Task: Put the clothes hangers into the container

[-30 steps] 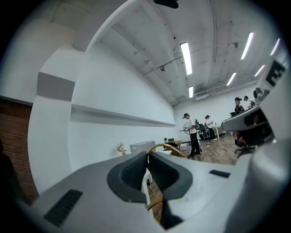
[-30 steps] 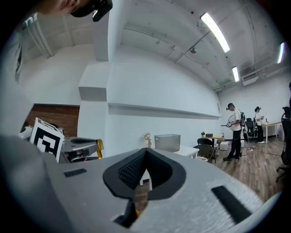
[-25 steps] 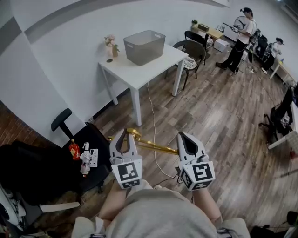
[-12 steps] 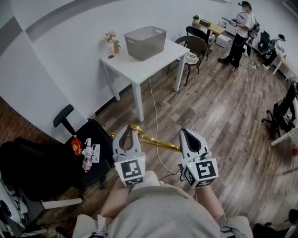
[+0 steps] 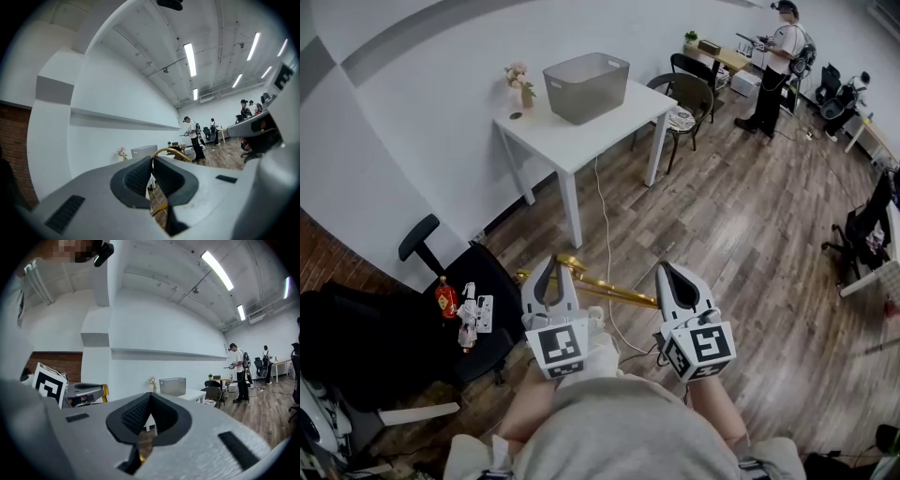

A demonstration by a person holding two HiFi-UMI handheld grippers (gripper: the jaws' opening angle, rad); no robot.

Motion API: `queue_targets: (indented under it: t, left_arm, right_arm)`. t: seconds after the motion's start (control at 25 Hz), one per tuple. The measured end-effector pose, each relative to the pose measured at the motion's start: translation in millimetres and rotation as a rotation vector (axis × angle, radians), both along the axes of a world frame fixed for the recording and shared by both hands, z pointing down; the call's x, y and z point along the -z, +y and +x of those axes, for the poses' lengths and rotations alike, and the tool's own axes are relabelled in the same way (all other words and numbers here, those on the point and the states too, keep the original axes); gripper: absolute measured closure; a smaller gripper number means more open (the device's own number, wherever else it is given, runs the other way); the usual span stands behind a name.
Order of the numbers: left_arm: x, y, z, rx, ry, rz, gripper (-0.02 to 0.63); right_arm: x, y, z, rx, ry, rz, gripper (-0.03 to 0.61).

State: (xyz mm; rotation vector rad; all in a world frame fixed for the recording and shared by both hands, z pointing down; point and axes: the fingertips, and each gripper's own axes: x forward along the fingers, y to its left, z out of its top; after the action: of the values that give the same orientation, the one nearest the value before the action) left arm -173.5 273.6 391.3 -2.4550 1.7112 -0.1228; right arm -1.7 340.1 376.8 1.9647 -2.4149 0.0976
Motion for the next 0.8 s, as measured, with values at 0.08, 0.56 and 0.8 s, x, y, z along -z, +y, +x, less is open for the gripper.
queue_targets:
  t: [0.08,0.56,0.8]
  left_arm:
    - [0,-9,4,0.002,0.002,-0.002,0.594]
    - [-3,-100,42,-0.005,0.016,-0.002,0.594]
    - [-3,-166,59,-0.009,0.011,-0.004,0.594]
  right_arm:
    - [-1,-8,4,0.003,-0.003,-0.003,0.577]
    - [-5,-95,44,-0.014,0.002,-0.008,0.576]
    - [-2,-161,61,-0.012,0.009,-0.004,0.576]
